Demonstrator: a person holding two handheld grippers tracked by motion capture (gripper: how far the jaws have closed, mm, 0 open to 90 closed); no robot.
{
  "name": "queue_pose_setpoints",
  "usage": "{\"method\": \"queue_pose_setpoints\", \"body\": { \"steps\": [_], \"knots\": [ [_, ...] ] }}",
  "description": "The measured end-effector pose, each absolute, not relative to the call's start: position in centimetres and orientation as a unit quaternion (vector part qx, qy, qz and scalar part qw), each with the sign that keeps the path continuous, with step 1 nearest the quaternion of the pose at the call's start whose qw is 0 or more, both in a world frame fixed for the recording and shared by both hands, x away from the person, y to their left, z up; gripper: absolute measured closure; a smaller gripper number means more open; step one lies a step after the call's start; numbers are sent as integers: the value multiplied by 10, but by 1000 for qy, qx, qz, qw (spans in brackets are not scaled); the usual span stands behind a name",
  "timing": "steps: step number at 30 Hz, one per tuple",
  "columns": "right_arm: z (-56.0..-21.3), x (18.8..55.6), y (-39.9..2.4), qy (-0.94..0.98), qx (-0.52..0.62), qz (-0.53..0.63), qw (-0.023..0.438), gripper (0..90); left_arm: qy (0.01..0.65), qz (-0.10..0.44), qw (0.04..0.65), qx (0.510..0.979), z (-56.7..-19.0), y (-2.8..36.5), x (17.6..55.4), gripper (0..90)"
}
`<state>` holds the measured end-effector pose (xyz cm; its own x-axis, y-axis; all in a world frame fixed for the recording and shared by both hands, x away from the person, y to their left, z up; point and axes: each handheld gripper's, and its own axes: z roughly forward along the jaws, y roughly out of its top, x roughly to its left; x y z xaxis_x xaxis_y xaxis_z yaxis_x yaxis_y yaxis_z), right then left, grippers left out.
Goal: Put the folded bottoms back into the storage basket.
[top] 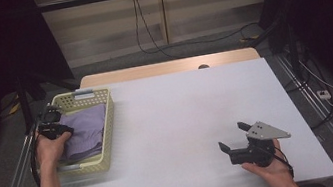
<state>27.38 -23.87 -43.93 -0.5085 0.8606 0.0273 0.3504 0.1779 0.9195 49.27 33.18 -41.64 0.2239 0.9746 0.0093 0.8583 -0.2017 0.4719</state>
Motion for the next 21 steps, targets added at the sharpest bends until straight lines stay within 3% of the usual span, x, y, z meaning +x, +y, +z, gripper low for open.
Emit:
{"method": "queue_pose_setpoints", "body": {
  "steps": [11, 21],
  "knots": [
    [-439, 274, -239, 721, 420, 485, 263, 65, 596, 181, 226, 749, -406, 334, 487, 635],
    [-439, 273, -240, 720, 420, 485, 264, 65, 595, 192, 234, 744, -399, 337, 484, 360]
  ]
}}
